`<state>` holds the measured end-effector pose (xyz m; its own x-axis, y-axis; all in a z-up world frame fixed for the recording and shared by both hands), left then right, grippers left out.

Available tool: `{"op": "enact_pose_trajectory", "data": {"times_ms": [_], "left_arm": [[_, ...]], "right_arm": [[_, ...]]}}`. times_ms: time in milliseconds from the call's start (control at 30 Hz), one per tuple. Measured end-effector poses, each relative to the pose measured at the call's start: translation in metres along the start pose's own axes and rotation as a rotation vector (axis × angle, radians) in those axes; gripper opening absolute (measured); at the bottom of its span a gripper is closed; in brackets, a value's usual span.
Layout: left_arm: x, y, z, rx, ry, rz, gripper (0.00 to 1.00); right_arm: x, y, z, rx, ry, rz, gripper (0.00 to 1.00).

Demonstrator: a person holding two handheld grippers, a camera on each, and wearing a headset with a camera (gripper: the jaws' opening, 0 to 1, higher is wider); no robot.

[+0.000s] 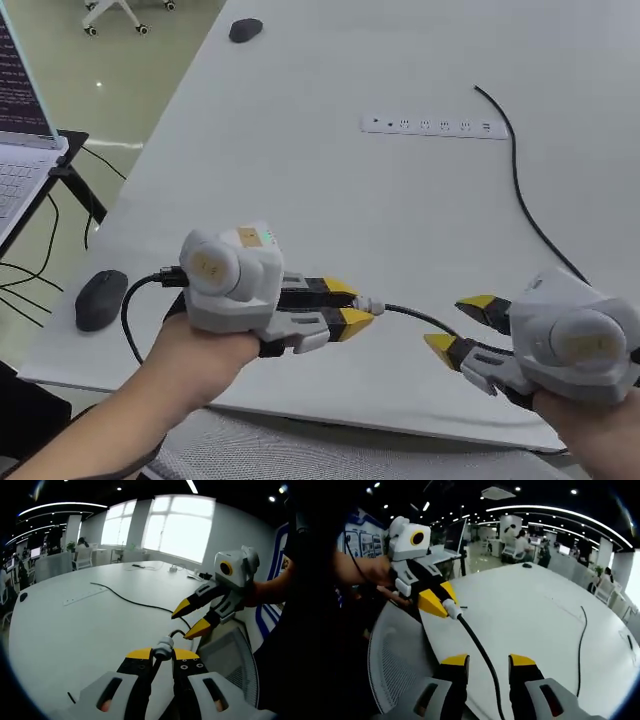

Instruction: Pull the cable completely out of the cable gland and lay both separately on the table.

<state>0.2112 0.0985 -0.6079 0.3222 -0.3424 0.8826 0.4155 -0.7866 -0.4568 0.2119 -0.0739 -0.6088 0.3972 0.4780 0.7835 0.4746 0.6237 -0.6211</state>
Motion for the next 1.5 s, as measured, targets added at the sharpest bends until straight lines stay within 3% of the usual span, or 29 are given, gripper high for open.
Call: {"op": "enact_pose_trajectory", "data": {"times_ms": [233,367,567,900,1067,1400,1500], "left_arm": [[0.0,0.0,0.001,-0.008,0.043,0.001,0.15],[0.001,0.001,0.002,-0.01,0.053,0.0,0.15],[0.001,0.003,0.003,-0.017,0.054,-0.002,0.15],[-0.002,0.004,0.006,-0.031,0.044,0.001,0.15],[-0.002,0.005,0.007,-0.029,0.061,0.003,0.15],[-0.002,0.005,0.009,-0.019,0.078,-0.004,0.15],[-0.002,0.005,0.009,-0.013,0.077,-0.004,0.15]], "right_arm": [[0.018,0.013,0.015,0.02,-0.137,0.004,0.22],[0.022,0.019,0.021,0.032,-0.178,0.013,0.19],[0.023,0.022,0.022,0.031,-0.189,0.009,0.09],[0.02,0.029,0.023,0.024,-0.224,0.02,0.01],[0.02,0.03,0.022,0.011,-0.208,0.016,0.01],[0.018,0.031,0.017,0.003,-0.085,-0.012,0.01],[0.016,0.032,0.015,-0.008,-0.085,-0.009,0.0]]}}
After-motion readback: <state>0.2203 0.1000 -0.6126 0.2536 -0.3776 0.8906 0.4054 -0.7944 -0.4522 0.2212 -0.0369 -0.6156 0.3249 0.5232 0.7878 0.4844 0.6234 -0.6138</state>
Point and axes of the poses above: the centre of the closed fingertips' face, and the gripper's own axes: y roughly forward along the fingers, z roughly to its left, x roughly out of its top, the point moved 8 cm from there along -y, roughly backward along the fingers, and after that the axes turned 7 degrees about y, right-handed, at the moved point
